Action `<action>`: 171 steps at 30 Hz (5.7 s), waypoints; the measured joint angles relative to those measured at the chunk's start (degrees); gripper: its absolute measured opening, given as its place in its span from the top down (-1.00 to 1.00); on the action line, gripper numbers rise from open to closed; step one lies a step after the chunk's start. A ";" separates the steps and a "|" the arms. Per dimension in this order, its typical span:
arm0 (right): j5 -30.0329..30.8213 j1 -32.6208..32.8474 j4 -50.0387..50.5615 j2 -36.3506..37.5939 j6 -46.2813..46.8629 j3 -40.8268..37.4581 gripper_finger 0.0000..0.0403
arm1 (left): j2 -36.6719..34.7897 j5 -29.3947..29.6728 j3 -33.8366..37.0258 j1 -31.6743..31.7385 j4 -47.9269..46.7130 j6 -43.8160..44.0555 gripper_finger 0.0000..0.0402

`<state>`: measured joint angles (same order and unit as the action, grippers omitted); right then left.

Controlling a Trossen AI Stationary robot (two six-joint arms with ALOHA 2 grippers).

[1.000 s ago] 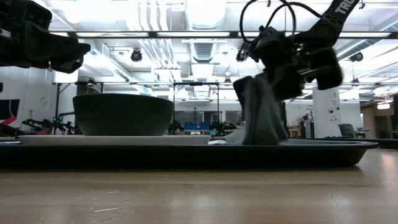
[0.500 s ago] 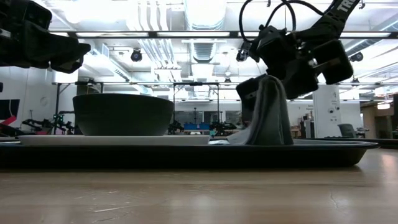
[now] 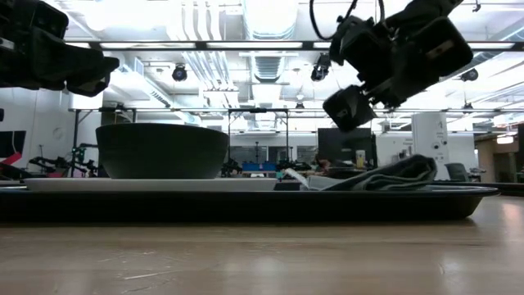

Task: Set up tray
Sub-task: Put the gray napkin on the black serving tray beside the white plate

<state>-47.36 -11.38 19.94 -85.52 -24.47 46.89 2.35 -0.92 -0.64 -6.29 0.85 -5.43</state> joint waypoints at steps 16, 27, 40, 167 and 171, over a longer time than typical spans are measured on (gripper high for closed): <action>2.64 7.61 -9.82 -7.00 0.48 -1.95 -0.09 | -0.02 -0.01 0.00 0.00 0.01 0.00 0.52; 31.96 20.79 -10.01 -7.95 1.17 1.94 -0.09 | 0.00 -0.01 0.00 -0.02 -0.01 0.00 0.52; 44.29 30.36 -8.52 -8.10 8.06 4.38 -0.09 | -0.01 0.01 0.00 -0.01 -0.01 0.00 0.52; 61.30 39.07 10.96 -17.98 22.87 16.76 0.65 | 17.94 -0.01 -0.02 -0.01 -0.01 0.00 0.52; 62.41 39.11 11.09 -17.98 22.99 16.61 0.45 | 17.94 -0.01 -0.02 0.00 0.00 0.00 0.52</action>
<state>15.05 27.73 31.03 -103.50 -1.48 63.51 20.29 -0.92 -0.67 -6.29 0.85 -5.43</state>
